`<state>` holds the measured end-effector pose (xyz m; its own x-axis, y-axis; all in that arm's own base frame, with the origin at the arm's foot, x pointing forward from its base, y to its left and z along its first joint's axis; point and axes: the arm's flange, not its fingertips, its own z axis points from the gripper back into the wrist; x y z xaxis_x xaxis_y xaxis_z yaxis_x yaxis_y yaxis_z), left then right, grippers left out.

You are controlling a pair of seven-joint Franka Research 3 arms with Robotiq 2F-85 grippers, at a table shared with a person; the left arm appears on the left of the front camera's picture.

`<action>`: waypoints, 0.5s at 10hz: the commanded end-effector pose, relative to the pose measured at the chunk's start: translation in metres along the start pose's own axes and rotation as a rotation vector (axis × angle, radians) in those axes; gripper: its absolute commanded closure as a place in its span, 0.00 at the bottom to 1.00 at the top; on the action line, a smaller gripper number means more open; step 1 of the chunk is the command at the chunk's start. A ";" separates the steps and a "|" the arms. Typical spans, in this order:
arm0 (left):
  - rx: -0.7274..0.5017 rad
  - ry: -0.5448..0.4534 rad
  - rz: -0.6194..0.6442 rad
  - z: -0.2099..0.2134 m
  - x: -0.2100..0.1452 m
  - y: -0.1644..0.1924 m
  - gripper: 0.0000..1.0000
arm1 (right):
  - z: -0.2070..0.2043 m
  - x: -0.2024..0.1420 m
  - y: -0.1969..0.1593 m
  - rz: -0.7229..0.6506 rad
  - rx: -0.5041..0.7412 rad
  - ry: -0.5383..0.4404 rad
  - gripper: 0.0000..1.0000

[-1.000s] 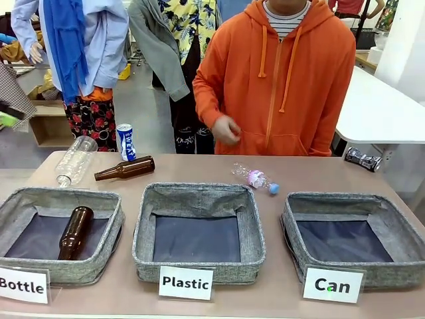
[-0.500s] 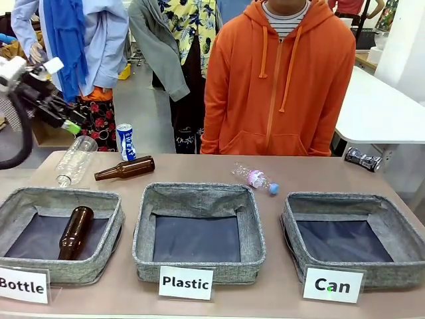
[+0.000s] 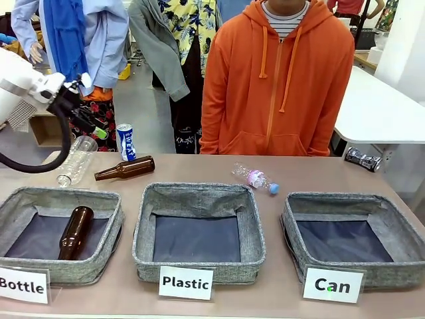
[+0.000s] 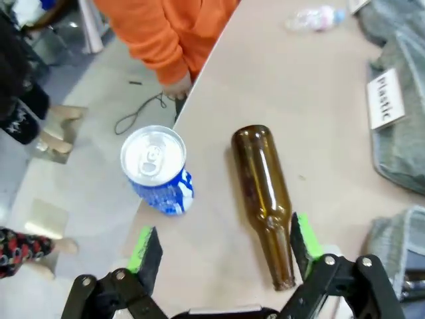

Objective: Sort the can waste into the basket.
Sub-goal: Pick up the can waste from the table and place it in the right Fabric basket.

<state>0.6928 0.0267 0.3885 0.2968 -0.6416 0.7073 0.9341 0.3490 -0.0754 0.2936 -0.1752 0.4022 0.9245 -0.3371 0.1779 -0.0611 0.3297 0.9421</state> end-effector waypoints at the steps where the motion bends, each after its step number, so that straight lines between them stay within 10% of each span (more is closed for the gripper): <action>1: 0.006 -0.010 0.005 -0.018 0.004 0.013 0.00 | 0.001 0.003 0.001 0.028 0.021 -0.013 0.00; 5: 0.021 -0.048 0.005 -0.042 -0.011 0.021 0.00 | 0.001 0.003 0.001 0.028 0.021 -0.013 0.00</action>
<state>0.7123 0.0128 0.3462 0.3115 -0.6249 0.7159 0.9259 0.3689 -0.0809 0.2935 -0.1753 0.4021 0.9244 -0.3370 0.1785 -0.0617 0.3298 0.9420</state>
